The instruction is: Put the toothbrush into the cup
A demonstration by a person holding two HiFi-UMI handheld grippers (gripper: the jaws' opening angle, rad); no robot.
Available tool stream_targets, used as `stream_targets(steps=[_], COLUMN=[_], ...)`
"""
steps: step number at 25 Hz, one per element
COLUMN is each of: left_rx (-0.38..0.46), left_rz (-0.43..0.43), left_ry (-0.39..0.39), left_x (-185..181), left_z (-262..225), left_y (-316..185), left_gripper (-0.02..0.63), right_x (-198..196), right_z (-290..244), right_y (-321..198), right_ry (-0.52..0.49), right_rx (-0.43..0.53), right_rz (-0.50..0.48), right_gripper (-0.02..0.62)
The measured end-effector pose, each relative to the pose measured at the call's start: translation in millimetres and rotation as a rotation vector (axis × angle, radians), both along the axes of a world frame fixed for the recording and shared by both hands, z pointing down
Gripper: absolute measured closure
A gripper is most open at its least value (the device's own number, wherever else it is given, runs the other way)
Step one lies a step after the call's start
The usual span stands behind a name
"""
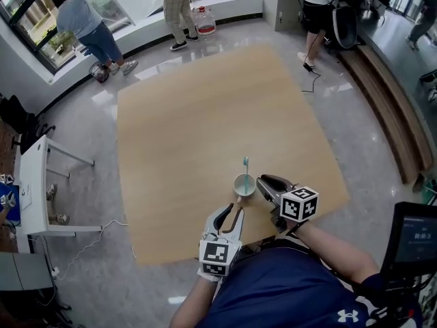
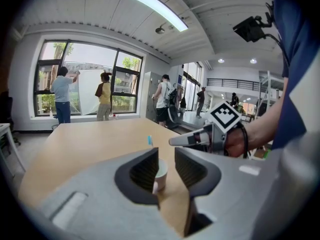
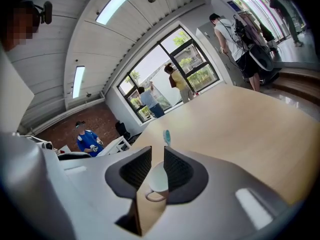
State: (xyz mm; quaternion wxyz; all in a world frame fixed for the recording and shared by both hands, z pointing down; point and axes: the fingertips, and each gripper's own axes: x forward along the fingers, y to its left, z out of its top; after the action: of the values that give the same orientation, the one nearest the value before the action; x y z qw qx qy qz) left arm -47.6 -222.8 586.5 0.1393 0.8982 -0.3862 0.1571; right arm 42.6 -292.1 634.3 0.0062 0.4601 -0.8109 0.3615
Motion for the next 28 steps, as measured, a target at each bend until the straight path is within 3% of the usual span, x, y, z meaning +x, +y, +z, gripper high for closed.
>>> stream_targets(steps=[7,14,21,28], left_rx=[0.001,-0.002,-0.027,-0.019], left_rz=[0.068,0.105,0.057,-0.060], left_ry=[0.018,0.034,0.048,0.032], left_x=[29,55,57,12], left_z=[-9,-17,-31,-20], left_y=[-2,7,15,22], left_gripper=[0.503,0.508,0.508,0.508], right_x=[24,50,39,-2], right_z=[-44,-75,-98,-90], right_y=[21,56,78,89], right_ry=[-0.019,0.028,0.079,0.099], right_rx=[0.065,0.124,0.192,0.204], right_rz=[0.064,0.102,0.039,-0.085], right_gripper=[0.518,0.569,0.571,0.570])
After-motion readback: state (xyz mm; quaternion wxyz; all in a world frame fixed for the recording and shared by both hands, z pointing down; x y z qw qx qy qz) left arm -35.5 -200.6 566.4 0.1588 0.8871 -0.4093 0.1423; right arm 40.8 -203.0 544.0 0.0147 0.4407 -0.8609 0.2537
